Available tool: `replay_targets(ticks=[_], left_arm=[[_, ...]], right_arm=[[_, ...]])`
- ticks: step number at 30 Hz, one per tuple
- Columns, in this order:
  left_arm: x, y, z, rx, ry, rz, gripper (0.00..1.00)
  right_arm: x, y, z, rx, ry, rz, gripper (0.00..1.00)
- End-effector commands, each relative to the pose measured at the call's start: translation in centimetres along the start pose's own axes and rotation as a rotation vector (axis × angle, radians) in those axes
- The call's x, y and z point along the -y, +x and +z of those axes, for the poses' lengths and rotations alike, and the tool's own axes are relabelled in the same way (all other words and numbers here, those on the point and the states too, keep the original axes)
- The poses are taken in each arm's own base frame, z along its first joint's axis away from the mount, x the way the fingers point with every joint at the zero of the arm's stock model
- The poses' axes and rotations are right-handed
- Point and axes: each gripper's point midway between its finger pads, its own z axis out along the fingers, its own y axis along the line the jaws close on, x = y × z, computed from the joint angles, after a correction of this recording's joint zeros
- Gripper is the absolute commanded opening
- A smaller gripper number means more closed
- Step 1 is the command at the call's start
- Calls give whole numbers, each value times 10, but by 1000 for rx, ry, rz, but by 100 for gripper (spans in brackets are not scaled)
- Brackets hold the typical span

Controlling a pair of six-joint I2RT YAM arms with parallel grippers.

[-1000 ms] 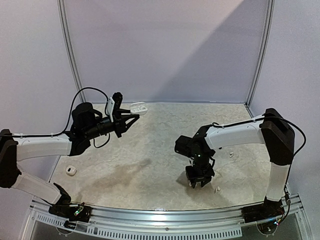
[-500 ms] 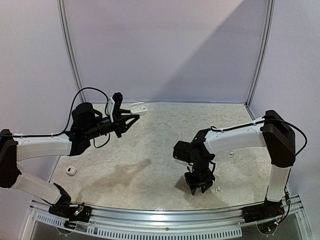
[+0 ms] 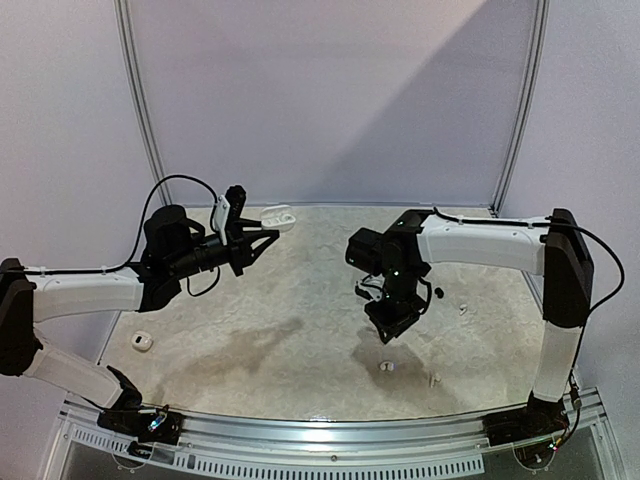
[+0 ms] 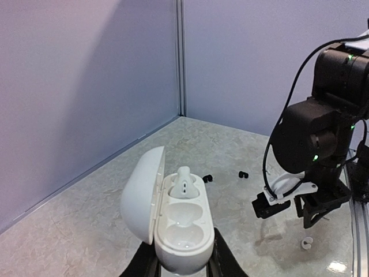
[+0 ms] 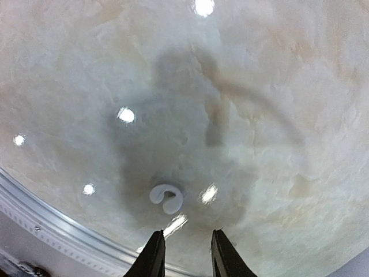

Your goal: Insert the wireless bluetooth earbuds into the charging case

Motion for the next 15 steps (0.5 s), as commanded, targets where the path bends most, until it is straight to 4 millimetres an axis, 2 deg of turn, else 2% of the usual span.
replay_targets(ticks=[1, 6, 9, 15], left_arm=[[8, -16, 0, 36, 21, 25, 0], [11, -15, -2, 36, 37, 15, 0], [11, -14, -2, 34, 36, 15, 0], [12, -14, -1, 36, 42, 21, 0]], right_arm=[[10, -18, 12, 80, 50, -311, 28], [3, -13, 23, 129, -32, -473, 30], [4, -11, 27, 126, -30, -494, 30], [4, -4, 50, 59, -46, -491, 29]])
